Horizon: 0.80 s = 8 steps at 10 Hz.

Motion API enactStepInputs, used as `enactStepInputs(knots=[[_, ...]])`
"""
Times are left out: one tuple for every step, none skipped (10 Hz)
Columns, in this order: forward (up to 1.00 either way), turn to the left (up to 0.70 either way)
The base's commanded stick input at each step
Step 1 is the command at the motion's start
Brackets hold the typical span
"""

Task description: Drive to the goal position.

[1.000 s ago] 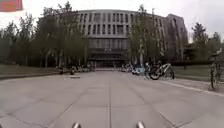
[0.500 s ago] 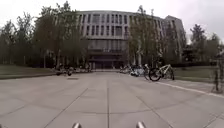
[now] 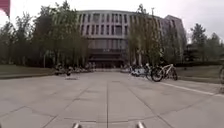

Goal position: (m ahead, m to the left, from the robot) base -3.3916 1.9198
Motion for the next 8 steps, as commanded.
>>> enactStepInputs(knots=[[0.50,0.00],[0.50,0.00],[0.50,0.00],[0.50,0.00],[0.50,0.00],[0.50,0.00],[0.50,0.00],[0.50,0.00]])
